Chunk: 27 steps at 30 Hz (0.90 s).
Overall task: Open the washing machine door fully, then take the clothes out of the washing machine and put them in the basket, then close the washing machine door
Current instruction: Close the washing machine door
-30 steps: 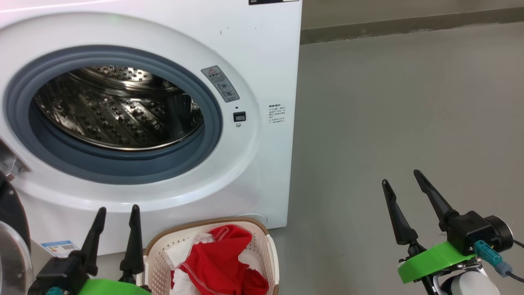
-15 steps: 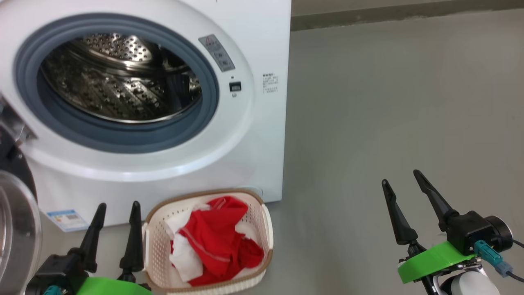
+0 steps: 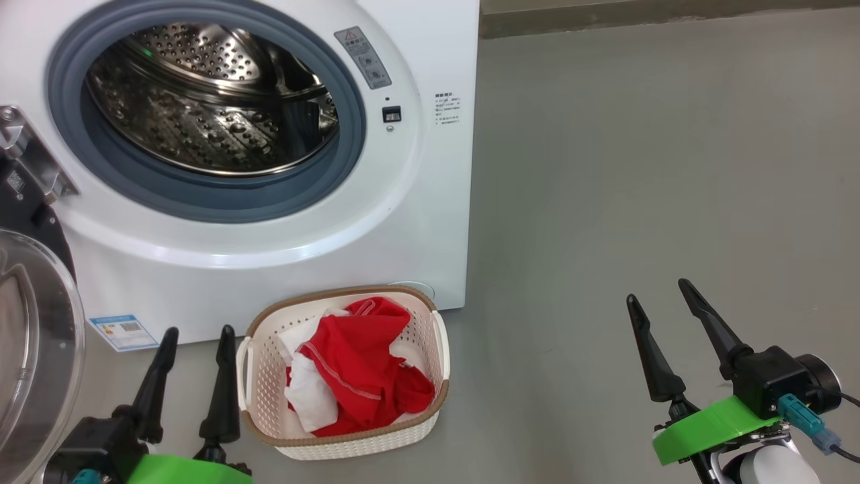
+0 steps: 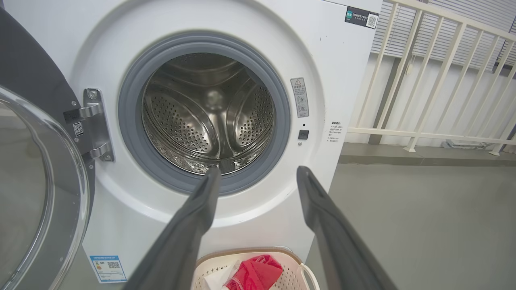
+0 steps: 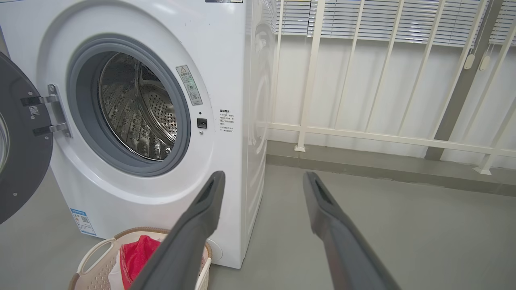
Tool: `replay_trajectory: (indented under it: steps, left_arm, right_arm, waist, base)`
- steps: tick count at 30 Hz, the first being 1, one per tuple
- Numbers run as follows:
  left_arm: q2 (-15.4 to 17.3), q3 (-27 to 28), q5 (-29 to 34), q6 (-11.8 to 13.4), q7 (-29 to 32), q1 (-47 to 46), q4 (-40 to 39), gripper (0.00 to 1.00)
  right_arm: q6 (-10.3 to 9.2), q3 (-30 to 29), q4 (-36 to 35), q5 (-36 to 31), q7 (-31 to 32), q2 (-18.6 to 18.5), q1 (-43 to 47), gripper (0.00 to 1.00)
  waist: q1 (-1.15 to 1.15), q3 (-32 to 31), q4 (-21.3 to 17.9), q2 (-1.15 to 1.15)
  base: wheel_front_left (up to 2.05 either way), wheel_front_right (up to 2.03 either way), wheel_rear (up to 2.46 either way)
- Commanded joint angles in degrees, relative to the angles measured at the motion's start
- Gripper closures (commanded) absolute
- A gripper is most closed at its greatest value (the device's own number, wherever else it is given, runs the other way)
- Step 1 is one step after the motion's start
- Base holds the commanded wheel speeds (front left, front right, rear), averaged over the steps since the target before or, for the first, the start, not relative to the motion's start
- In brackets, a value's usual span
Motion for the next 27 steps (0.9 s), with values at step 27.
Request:
replay_trajectory:
  steps: [27]
  left_arm:
    - [0.5,1.1,1.9,5.9,1.1,0.8,-6.6,0.00]
  right_arm:
    - [0.35,3.5,-3.1,-0.1,-0.4,-1.2,-1.9,0.00]
  waist:
    - [0.00,0.0,13.2,0.00]
  base:
    - [0.00,0.00,0.00]
